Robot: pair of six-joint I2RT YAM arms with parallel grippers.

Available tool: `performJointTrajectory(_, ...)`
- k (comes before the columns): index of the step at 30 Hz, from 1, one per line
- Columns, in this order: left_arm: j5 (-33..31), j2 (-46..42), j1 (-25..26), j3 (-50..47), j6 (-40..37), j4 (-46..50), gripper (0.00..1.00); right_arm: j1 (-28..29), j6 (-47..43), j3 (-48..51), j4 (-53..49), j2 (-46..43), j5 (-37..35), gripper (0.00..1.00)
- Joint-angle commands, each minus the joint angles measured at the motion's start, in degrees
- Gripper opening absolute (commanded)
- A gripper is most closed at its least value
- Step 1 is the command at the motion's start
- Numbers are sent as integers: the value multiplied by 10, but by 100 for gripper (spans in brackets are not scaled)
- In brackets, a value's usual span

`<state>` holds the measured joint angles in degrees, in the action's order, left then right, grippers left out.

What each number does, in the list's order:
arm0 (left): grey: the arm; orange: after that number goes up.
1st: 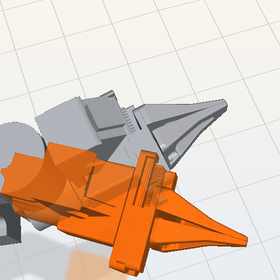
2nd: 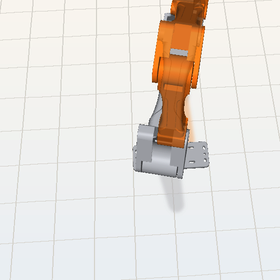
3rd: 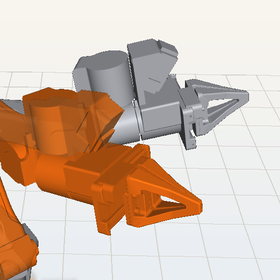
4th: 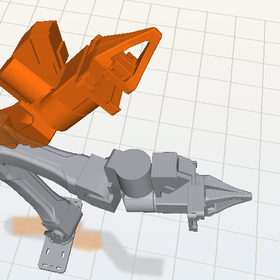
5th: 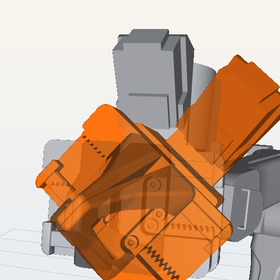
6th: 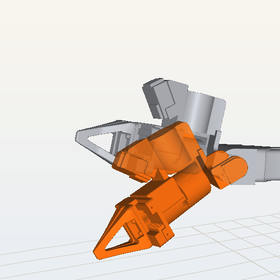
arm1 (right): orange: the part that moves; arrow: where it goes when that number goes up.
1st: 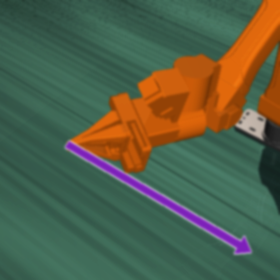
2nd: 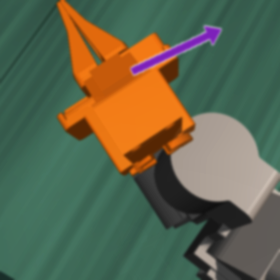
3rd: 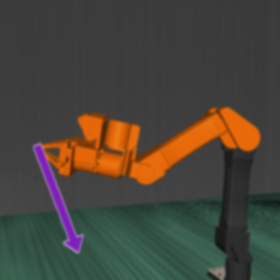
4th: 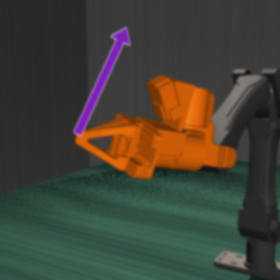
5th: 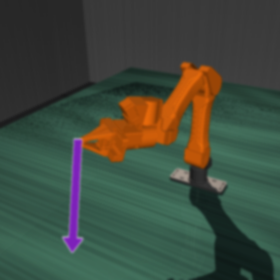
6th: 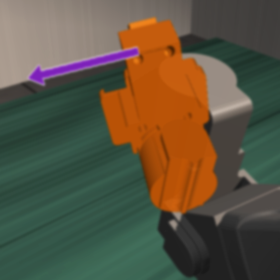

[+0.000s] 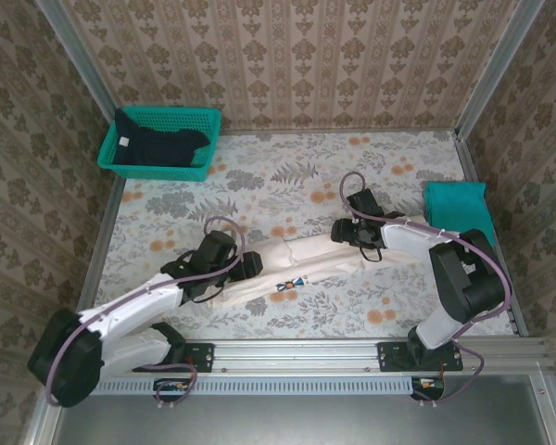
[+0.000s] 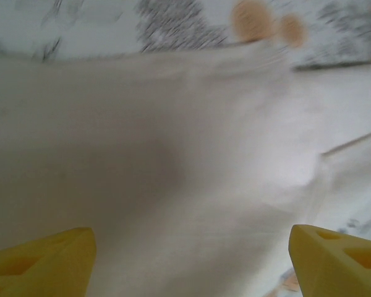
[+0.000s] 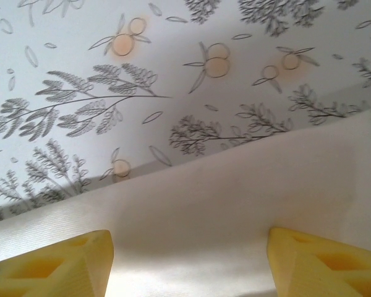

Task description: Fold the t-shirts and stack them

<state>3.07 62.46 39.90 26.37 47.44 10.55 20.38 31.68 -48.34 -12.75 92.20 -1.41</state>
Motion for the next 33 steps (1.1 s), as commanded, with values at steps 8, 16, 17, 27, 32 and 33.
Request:
performJointTrajectory(8,121,100,-170,-45,-37,-106,81,-17,1,-7,-50,20,-39,67)
performJointTrajectory(16,122,244,-216,116,-163,-65,83,10,4,2,-75,14,8,68)
performJointTrajectory(17,121,274,-220,136,-172,-67,83,19,10,7,-75,13,14,68)
performJointTrajectory(27,137,442,-238,295,-190,-75,84,134,76,48,-50,-17,34,68)
performJointTrajectory(32,147,479,-235,371,-192,-58,84,145,80,43,-49,-52,-10,67)
performJointTrajectory(33,145,475,-235,376,-193,-54,84,144,78,41,-56,-68,-28,67)
